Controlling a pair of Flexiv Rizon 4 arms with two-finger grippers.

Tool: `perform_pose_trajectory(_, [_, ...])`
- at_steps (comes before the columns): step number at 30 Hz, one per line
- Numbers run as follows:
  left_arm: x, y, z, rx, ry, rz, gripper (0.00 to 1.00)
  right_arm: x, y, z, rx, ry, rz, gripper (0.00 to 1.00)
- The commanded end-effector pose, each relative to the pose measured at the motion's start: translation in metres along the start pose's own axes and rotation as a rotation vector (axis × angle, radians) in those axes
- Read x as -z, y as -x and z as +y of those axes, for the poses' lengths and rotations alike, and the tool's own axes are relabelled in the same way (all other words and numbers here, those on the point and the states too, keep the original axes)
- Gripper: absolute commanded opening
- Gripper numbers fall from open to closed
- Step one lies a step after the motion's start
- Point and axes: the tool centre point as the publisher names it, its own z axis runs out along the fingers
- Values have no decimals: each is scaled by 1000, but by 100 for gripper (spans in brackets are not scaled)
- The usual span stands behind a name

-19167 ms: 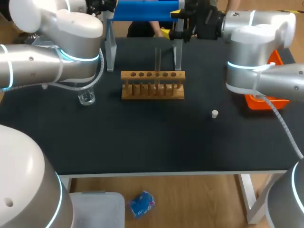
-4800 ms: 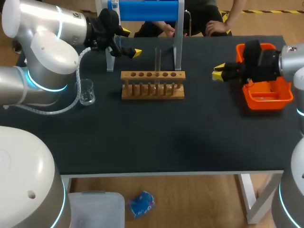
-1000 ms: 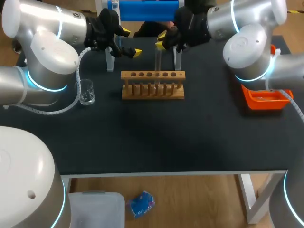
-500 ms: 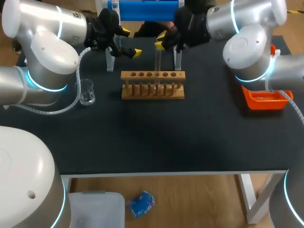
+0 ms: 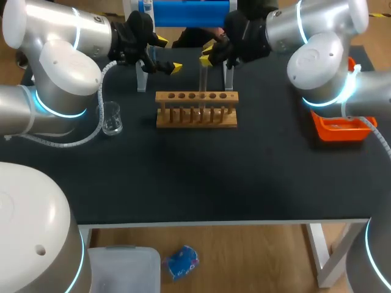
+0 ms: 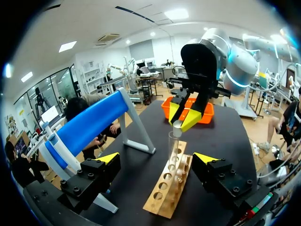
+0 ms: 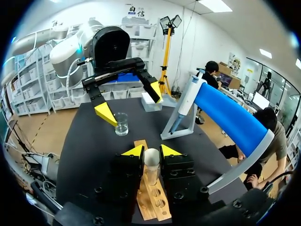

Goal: Invert the test tube, pick up the pipette, mount the tip to pipette, aspirate from beaker and dispense into the tube, eject the tip, return the pipette, and cap with the stopper.

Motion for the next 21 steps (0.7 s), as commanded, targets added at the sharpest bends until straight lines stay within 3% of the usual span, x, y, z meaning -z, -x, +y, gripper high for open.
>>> perform_pose_trajectory(1, [0, 0, -1, 1, 4, 3, 100, 0, 2, -2, 0, 7, -2, 0])
perform_pose_trajectory(12, [0, 0, -1, 1, 4, 3, 100, 3, 6, 6, 10, 26, -12, 0])
perform_pose_trajectory(21, [0, 0, -1, 1, 4, 3, 100, -4, 0, -3, 0, 12, 3, 0])
